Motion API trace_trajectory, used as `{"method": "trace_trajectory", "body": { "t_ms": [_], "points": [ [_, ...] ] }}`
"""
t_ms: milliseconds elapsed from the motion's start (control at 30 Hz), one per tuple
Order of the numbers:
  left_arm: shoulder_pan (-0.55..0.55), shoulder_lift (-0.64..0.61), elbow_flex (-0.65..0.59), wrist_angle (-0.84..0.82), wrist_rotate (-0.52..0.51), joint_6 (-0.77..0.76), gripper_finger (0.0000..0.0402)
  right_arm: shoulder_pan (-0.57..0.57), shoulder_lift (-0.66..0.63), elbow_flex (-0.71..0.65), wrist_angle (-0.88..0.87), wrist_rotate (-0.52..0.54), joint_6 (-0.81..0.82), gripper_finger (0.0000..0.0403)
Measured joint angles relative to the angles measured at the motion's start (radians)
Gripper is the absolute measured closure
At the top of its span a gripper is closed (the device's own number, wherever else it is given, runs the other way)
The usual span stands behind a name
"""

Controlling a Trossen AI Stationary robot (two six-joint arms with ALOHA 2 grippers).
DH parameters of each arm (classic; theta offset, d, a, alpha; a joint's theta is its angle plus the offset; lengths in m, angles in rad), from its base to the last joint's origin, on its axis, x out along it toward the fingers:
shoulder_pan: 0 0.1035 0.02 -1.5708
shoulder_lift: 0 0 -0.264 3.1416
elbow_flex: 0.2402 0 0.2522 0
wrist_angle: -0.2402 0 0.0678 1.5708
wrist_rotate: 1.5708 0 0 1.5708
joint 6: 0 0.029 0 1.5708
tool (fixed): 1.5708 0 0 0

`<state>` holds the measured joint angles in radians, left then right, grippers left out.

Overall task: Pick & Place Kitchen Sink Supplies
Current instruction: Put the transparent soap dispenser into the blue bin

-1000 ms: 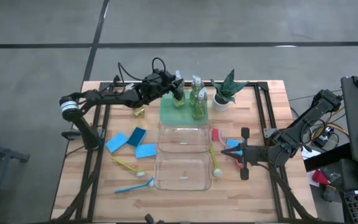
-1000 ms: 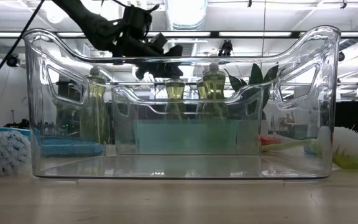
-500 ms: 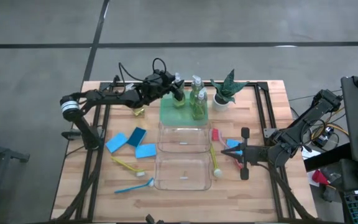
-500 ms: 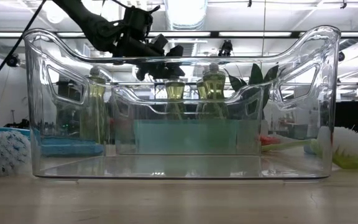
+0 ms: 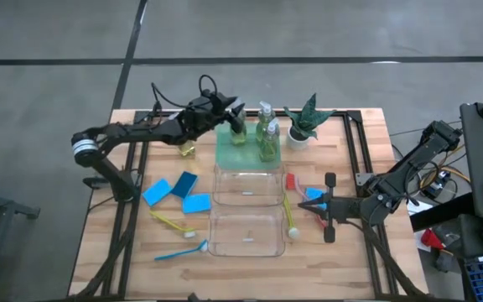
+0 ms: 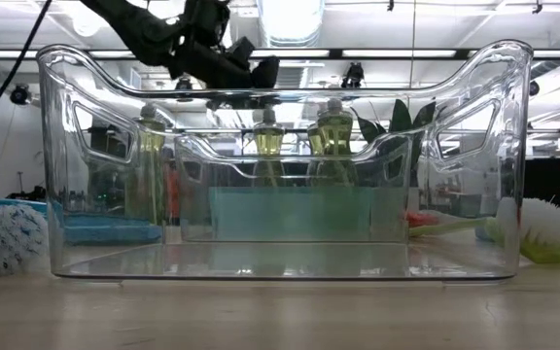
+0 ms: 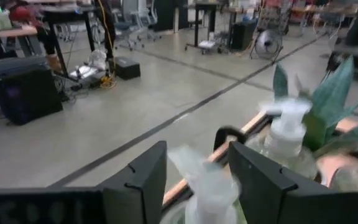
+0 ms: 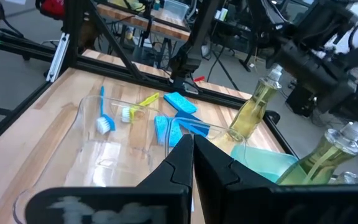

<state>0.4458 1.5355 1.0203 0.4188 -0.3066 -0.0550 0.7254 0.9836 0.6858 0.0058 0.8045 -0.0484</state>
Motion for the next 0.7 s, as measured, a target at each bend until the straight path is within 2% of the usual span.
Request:
{"method": "trace_trajectory", "body": {
  "t_ms": [167, 400, 700],
  "points": [
    [-0.001, -0.015, -0.001, -0.015, 0.038, -0.003, 0.0227, 0.000, 0.000, 0.000, 0.004, 0.000, 0.000, 0.0394],
    [-0.007, -0.047, -0.004, -0.060, 0.047, -0.013, 0.0187, 0.000, 0.000, 0.000, 0.008, 0.000, 0.001, 0.0394],
    [-0.045, -0.199, -0.009, -0.188, 0.045, 0.058, 0.0168, 0.001, 0.000, 0.000, 0.006, 0.000, 0.004, 0.0394]
  ]
}}
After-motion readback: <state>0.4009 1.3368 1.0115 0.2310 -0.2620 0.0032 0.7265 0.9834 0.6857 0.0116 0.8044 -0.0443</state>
